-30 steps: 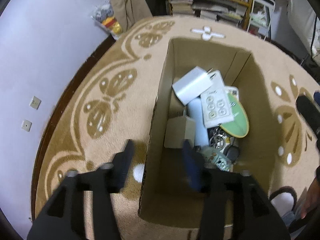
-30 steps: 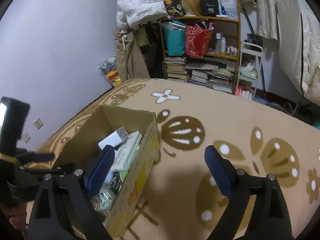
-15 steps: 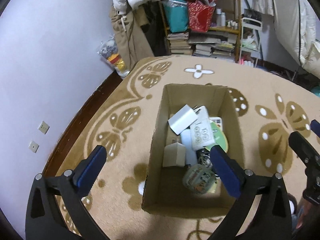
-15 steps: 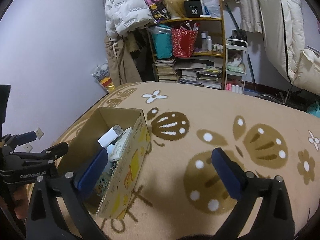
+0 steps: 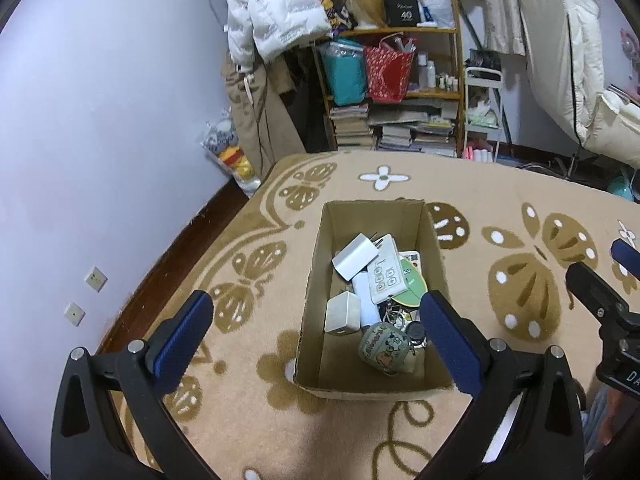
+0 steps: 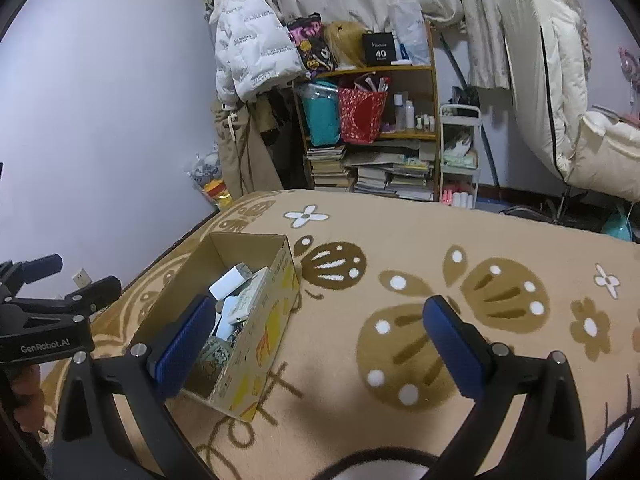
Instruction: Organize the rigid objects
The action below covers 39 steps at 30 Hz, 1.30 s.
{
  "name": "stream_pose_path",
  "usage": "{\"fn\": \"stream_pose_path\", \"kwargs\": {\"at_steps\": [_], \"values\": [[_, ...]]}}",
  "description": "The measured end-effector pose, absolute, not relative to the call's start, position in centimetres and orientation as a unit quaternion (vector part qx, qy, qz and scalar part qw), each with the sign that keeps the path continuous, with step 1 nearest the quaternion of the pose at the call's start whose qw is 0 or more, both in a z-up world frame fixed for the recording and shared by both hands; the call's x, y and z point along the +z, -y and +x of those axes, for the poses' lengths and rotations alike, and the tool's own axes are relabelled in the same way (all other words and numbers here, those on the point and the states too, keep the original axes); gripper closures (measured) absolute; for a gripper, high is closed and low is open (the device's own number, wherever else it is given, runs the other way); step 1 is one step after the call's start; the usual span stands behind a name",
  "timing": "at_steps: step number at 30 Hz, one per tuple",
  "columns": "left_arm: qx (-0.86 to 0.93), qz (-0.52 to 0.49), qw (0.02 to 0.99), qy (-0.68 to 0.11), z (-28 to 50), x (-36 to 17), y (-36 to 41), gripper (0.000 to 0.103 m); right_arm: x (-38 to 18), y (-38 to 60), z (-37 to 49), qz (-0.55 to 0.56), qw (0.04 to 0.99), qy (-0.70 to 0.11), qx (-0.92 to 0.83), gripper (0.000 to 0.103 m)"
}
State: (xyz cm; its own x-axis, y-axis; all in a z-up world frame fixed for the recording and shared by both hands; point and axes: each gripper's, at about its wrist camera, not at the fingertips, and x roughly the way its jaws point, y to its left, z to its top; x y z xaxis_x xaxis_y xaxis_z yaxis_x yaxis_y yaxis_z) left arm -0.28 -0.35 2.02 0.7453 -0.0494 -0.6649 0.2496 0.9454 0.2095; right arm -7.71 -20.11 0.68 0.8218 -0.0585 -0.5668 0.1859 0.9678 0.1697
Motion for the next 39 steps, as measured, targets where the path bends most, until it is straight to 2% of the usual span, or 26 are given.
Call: {"fn": "stream_pose_path", "kwargs": {"at_steps": [13, 39], "values": [[-0.074, 0.127, 0.928, -0.343, -4.1, 2.4, -1.0, 0.001, 1.4, 19.2, -10.1, 0.087, 0.961, -0.258, -0.052, 0.000], [-0.077, 0.137, 0.925, -0.345, -4.1, 1.8, -0.7, 0.001, -0.1, 19.4, -10.2, 0.093, 0.953, -0.281, -0.064, 0.000]]}}
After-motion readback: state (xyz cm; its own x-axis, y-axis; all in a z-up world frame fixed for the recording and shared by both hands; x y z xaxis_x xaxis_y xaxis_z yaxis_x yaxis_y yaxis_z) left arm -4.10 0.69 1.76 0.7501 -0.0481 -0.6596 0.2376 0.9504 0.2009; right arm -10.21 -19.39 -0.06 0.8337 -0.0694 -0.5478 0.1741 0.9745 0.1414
